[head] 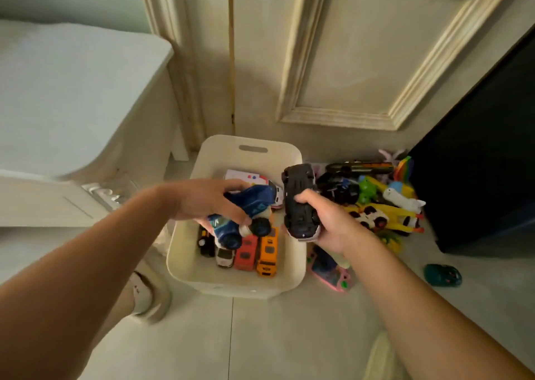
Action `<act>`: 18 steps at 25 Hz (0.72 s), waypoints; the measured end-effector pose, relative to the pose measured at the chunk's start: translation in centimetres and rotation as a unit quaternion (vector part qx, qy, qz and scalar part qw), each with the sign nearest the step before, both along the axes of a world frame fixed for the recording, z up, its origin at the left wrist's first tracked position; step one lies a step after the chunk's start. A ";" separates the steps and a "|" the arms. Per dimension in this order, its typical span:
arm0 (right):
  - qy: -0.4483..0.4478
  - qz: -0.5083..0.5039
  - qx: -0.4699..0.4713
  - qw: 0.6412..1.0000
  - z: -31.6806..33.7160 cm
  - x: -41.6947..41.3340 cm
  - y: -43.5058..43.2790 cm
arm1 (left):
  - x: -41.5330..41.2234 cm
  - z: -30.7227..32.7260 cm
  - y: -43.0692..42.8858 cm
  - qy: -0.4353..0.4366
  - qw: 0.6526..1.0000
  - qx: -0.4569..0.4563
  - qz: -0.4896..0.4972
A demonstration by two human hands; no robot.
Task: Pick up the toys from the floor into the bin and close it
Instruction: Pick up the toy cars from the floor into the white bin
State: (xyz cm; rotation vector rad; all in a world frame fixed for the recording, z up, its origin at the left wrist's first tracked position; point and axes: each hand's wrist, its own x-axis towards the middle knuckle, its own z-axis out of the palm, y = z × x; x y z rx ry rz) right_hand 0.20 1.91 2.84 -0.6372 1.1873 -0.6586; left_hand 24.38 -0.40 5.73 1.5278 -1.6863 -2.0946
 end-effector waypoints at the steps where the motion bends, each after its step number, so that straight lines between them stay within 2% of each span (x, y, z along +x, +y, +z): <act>1: 0.039 0.049 -0.006 0.998 -0.9 1.2 -0.2 | 1.7 -1.0 -0.1 -0.039 0.999 0.014 -0.018; 4: 0.156 0.162 -0.001 0.974 -4.2 4.1 -0.4 | 3.2 -4.5 0.4 -0.168 0.981 0.013 -0.100; 6: 0.241 0.244 0.011 0.939 -6.7 5.1 -0.7 | 1.6 -7.1 0.1 -0.244 0.954 -0.030 -0.170; 8: 0.321 0.351 0.014 0.880 -8.6 5.7 -1.1 | -0.1 -9.7 -0.1 -0.306 0.916 -0.066 -0.250; 11: 0.422 0.506 0.010 0.752 -10.2 6.2 -1.2 | -1.2 -13.4 -0.4 -0.358 0.870 -0.042 -0.337; 12: 0.442 0.535 -0.003 0.720 -10.5 6.4 -1.1 | -1.1 -14.1 -0.6 -0.372 0.856 -0.031 -0.358; 16: 0.481 0.602 -0.061 0.635 -11.6 7.6 -1.1 | -1.1 -16.0 -1.6 -0.405 0.826 -0.019 -0.392; 18: 0.510 0.642 -0.090 0.565 -11.8 8.2 -0.9 | -1.5 -16.5 -1.1 -0.417 0.808 -0.054 -0.412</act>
